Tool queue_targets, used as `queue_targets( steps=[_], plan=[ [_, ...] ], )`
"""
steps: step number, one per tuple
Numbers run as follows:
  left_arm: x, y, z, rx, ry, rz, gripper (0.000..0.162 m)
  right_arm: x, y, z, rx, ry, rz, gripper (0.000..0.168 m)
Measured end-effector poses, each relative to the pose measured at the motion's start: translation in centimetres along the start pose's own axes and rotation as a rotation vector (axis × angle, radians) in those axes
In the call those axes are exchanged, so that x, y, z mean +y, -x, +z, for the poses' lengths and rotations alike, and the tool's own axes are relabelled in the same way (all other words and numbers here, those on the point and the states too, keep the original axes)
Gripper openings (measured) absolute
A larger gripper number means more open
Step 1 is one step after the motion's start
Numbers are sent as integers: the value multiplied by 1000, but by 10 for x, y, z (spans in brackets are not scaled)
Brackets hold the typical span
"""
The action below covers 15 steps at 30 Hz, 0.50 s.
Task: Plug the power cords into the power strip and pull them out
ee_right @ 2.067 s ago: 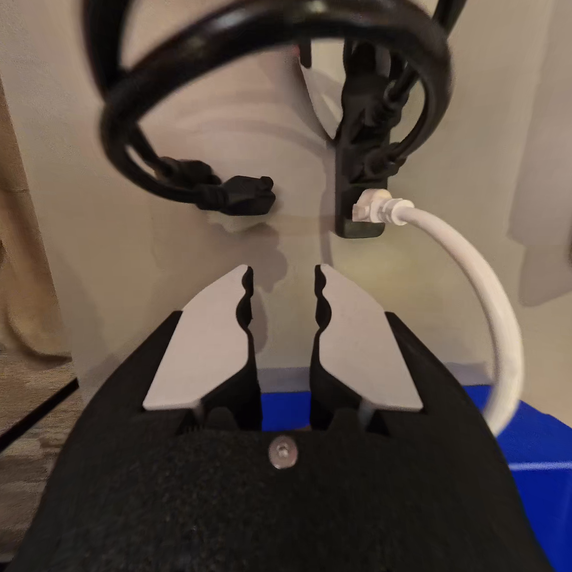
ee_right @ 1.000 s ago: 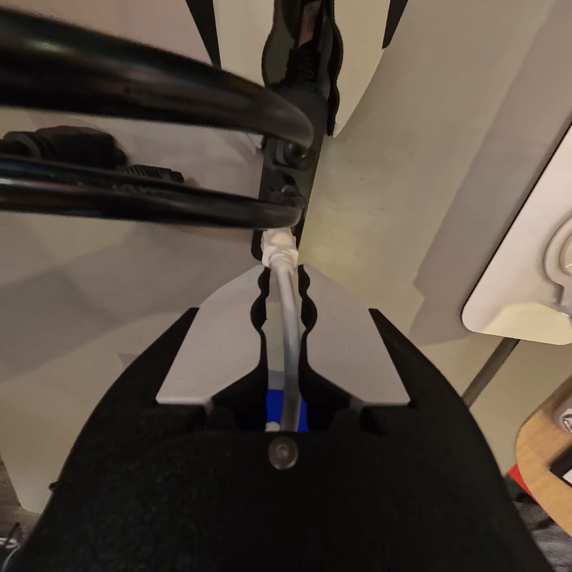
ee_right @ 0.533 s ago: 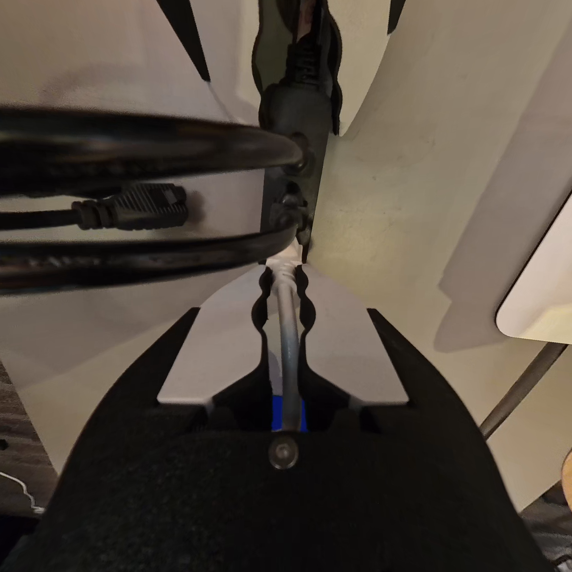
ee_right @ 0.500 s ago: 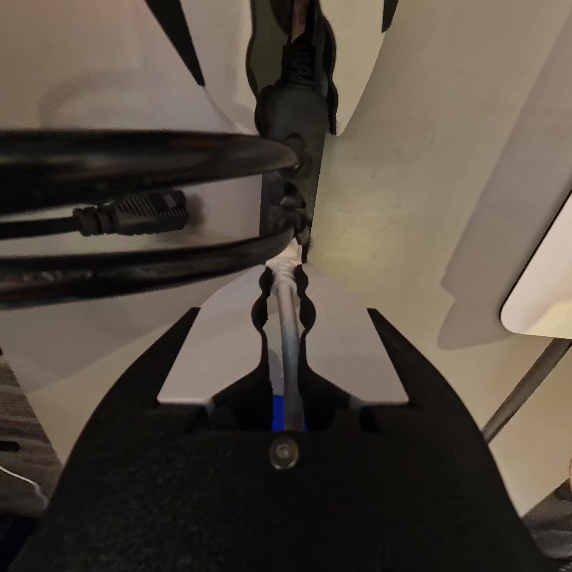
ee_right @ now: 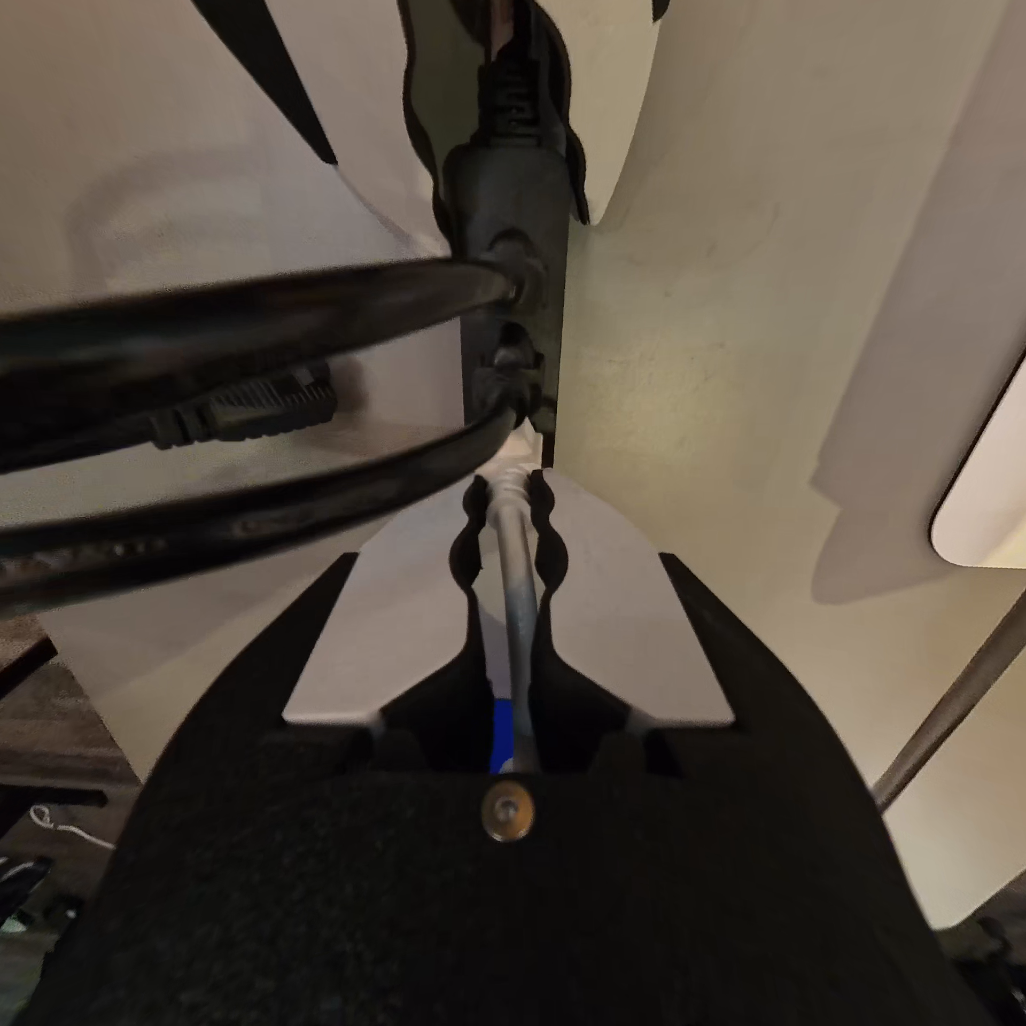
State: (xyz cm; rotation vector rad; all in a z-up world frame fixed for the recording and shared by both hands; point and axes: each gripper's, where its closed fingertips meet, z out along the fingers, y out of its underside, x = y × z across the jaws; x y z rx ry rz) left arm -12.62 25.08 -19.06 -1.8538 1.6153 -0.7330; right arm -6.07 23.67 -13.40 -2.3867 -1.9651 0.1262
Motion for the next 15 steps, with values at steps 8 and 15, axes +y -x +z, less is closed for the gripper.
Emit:
queue_targets(
  steps=[8,15],
  plan=[
    [0,0,0,4,2,-4,48,-3,1,0,1,6,-24,15],
    [0,0,0,3,2,-3,48,-3,1,1,-16,11,-11,14]
  ],
)
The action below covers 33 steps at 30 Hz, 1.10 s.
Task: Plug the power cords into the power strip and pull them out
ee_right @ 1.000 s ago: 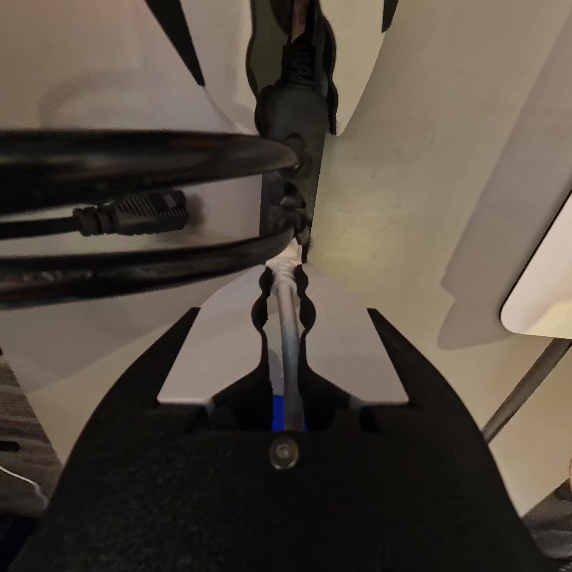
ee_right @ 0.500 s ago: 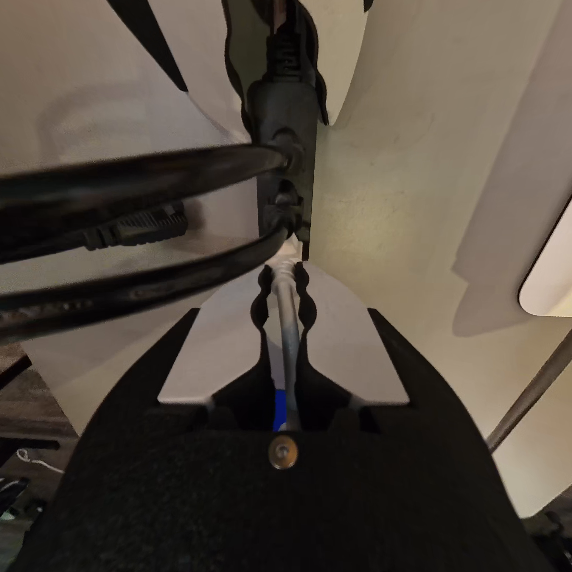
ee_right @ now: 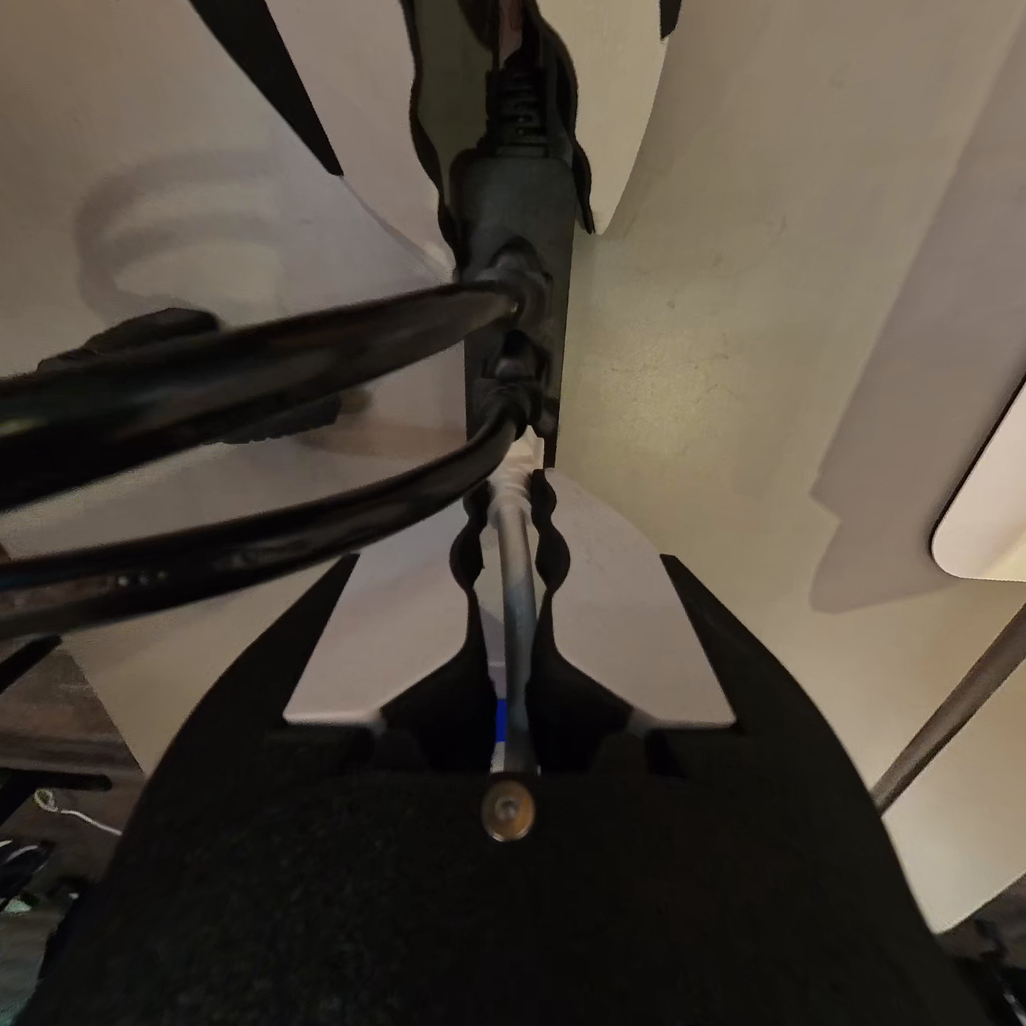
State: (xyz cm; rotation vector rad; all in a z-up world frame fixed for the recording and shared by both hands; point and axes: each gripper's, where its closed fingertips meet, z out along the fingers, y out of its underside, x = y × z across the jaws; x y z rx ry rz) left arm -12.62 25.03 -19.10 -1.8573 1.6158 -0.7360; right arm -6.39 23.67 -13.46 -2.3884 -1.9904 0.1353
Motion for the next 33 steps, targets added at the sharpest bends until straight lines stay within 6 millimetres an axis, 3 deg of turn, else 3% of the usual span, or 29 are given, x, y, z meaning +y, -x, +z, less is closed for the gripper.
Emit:
queue_targets(
  steps=[19,25,33],
  plan=[
    [0,0,0,18,5,-12,49,1,1,7,47,80,-64,15],
    [0,0,1,22,6,-15,49,0,1,7,41,-6,19,14],
    [1,0,1,6,6,-11,49,0,0,6,58,80,6,14]
  ],
)
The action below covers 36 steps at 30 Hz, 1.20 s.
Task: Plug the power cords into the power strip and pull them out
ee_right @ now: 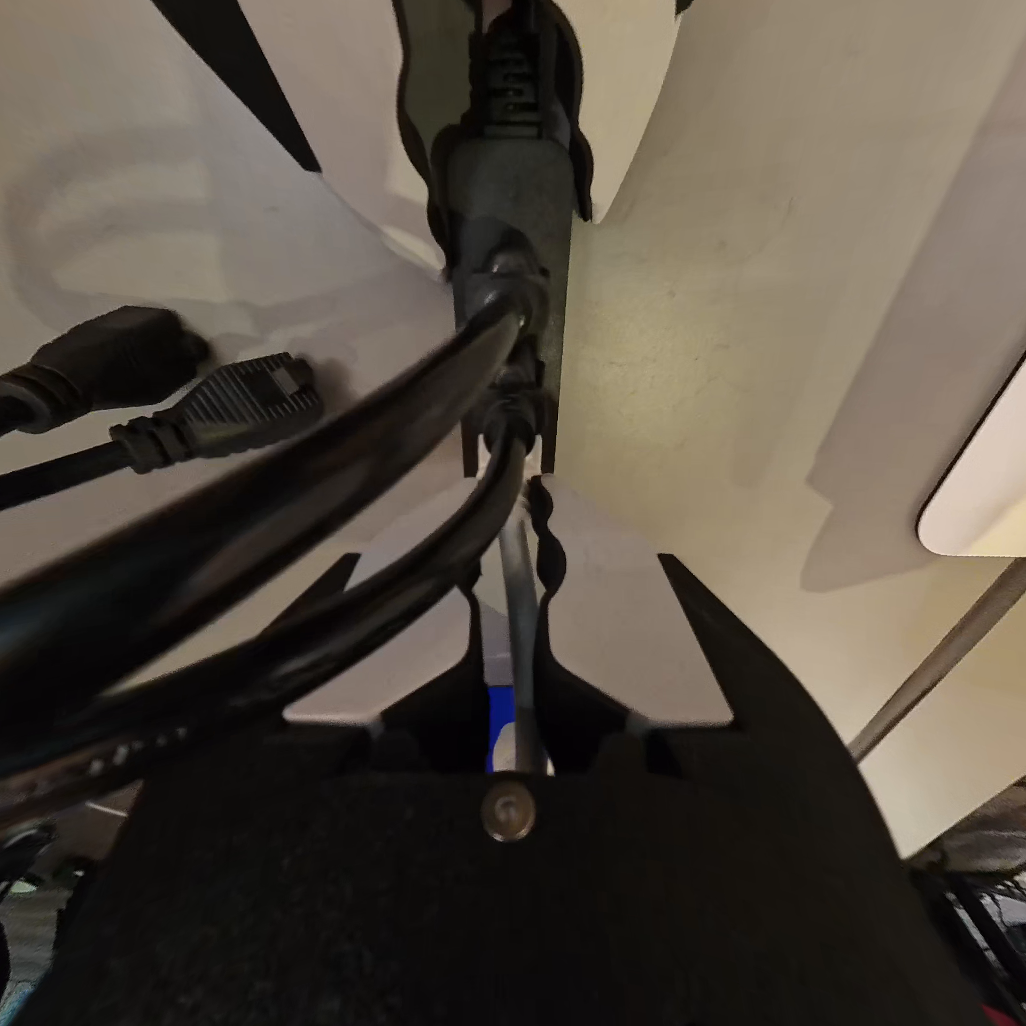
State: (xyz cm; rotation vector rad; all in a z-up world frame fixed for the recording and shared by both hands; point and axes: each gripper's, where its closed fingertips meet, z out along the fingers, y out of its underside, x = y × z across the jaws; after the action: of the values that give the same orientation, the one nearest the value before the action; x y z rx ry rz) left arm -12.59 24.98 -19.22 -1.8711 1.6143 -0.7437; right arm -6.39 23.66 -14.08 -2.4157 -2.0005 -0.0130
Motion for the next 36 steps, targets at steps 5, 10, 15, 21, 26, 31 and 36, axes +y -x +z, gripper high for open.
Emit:
queue_targets(
  steps=[5,10,15,21,26,31,36],
  plan=[
    [0,0,0,8,2,-8,49,-1,0,-2,-11,-28,40,23],
    [0,0,0,0,3,0,49,-15,1,-53,31,-308,144,35],
    [-6,-3,-8,6,-6,-66,56,1,10,-119,218,-547,241,42],
    [-42,-7,-86,-207,-165,-83,58,38,48,-152,489,-760,355,40],
    [-18,-32,-161,-508,-163,-136,57,57,92,-137,618,-986,544,48],
    [42,-96,-180,-600,-326,-335,51,67,145,-72,722,-1117,780,42],
    [75,-125,-200,-683,-475,-464,45,62,185,-54,855,-1148,741,33]
  ],
)
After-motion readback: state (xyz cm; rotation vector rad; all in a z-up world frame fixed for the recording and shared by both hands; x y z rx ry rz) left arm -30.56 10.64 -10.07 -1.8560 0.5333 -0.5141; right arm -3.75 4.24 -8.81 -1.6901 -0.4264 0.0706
